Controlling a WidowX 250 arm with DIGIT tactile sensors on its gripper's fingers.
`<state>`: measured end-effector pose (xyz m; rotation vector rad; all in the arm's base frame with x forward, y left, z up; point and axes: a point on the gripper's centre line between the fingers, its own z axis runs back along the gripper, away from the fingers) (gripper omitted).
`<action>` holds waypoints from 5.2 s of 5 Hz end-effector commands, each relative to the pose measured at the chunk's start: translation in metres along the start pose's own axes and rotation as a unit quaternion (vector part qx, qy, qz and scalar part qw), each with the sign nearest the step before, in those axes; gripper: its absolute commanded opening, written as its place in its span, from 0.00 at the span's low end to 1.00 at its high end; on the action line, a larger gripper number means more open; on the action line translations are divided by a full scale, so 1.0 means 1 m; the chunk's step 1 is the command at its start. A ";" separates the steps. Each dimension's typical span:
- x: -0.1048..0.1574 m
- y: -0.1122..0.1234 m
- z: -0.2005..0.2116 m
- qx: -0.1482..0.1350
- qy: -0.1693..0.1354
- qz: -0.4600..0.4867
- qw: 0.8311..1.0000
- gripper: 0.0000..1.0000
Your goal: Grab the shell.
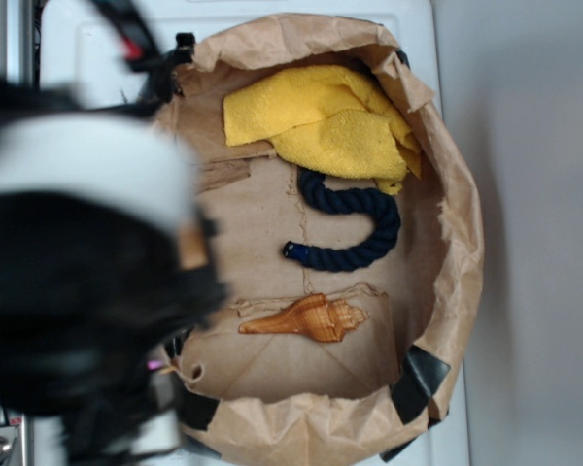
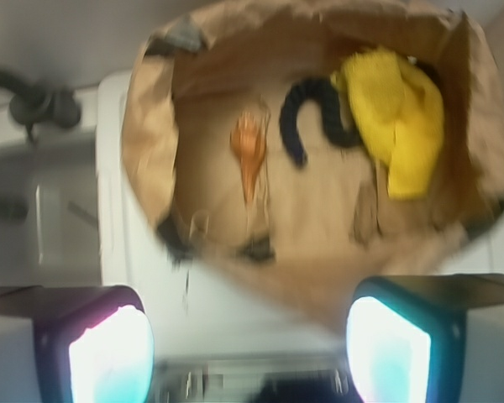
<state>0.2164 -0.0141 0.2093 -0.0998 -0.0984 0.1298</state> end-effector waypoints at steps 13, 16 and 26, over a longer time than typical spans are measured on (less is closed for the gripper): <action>0.060 -0.010 -0.147 0.030 -0.063 0.047 0.996 1.00; 0.072 0.004 -0.173 0.075 -0.045 0.068 0.994 1.00; 0.055 0.032 0.003 0.038 -0.047 0.168 0.984 0.00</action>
